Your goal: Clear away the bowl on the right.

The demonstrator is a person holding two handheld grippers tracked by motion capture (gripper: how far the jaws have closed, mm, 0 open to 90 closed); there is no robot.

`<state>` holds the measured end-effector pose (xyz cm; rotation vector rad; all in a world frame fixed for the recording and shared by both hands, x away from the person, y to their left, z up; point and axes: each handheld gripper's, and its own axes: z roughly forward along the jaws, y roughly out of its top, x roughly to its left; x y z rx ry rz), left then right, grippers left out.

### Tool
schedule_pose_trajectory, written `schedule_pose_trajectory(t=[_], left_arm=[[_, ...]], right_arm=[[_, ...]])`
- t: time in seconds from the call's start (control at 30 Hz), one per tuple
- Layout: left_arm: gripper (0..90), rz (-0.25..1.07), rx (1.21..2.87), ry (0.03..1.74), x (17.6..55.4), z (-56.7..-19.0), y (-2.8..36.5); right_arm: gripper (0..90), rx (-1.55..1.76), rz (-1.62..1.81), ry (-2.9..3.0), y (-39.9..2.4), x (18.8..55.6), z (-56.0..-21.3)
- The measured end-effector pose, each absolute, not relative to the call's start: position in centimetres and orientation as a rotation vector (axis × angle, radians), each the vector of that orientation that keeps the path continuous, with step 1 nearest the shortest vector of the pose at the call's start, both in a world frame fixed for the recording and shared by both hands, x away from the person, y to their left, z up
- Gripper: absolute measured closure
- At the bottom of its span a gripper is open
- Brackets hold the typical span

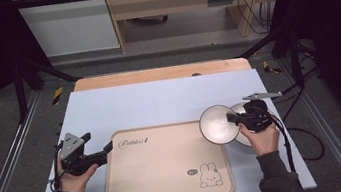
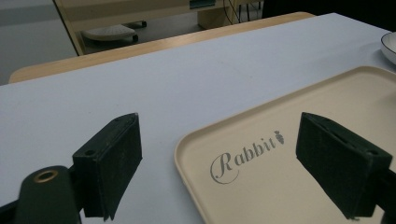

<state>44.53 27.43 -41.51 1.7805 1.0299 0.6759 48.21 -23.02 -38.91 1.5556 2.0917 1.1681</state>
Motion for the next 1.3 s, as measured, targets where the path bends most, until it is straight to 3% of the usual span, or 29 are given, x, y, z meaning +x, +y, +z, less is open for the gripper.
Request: schedule_pose_trajectory(t=[1.3], left_arm=[[13.2, 0.683, 1.775, 1.027, 44.4, -41.3, 27.6]], right_arm=[[82.7, 1.497, 1.189, 2.182, -18.0, 50.1, -39.1]])
